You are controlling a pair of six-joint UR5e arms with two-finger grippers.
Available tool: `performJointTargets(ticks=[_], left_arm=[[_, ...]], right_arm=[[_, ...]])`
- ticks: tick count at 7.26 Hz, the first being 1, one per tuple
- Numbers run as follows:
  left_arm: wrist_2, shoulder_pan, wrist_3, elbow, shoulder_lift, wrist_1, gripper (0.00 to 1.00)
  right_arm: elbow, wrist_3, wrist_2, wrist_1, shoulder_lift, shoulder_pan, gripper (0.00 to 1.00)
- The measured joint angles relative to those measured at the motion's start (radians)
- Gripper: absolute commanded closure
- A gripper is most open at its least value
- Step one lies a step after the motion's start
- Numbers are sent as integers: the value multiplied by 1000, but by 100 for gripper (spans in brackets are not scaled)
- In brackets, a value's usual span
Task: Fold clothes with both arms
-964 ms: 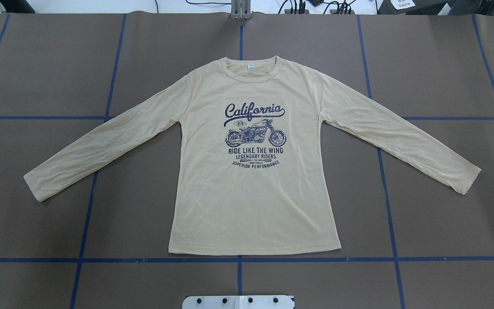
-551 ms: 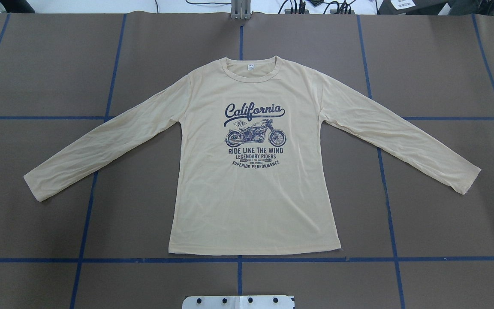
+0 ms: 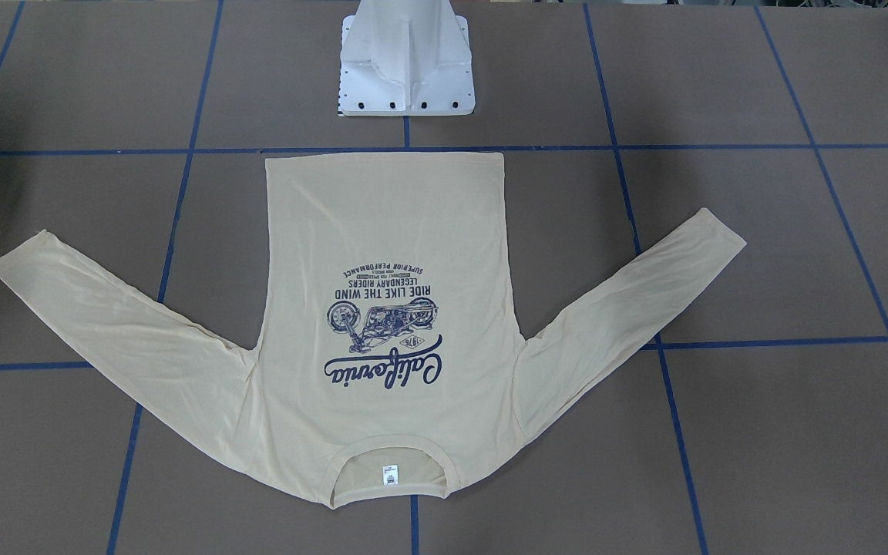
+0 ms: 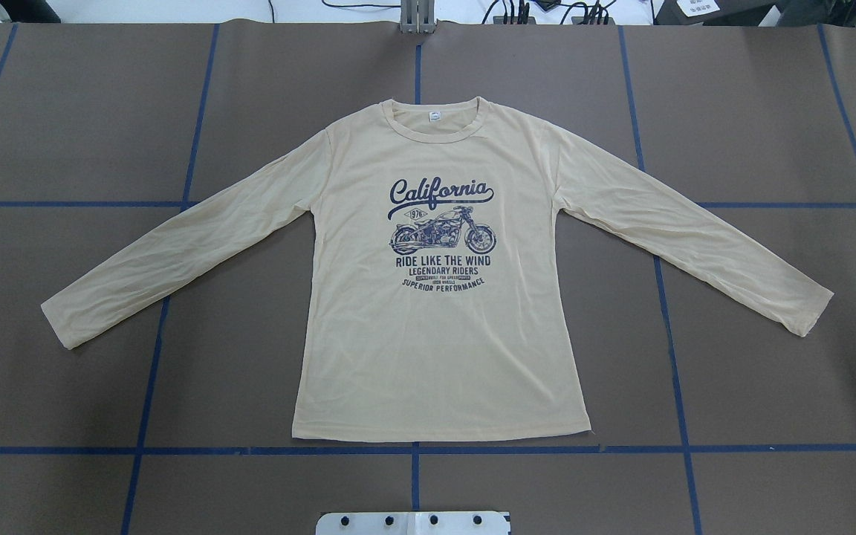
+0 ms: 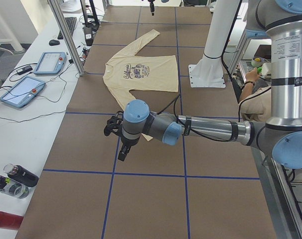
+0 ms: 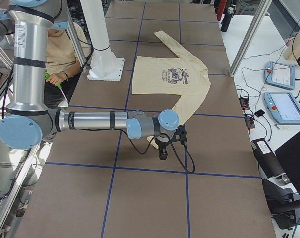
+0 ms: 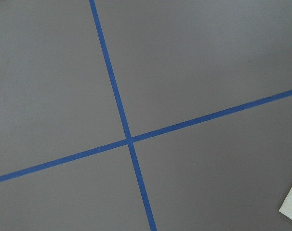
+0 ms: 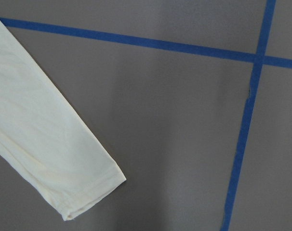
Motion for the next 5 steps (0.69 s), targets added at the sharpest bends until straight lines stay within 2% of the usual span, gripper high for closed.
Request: performJointTargets(ticks=[1,3,5], left_arm=[[-49,1,-1,6,0,-5,0],[-85,3,-7,15,0,-49,0],[-92,5,-51,21,-4,-85,0]], right_arm=[[-44,118,1,95,2,-32,1],[-115,423,-6,326,0,-115,1],[-160,580,-37,444,-1,-175,2]])
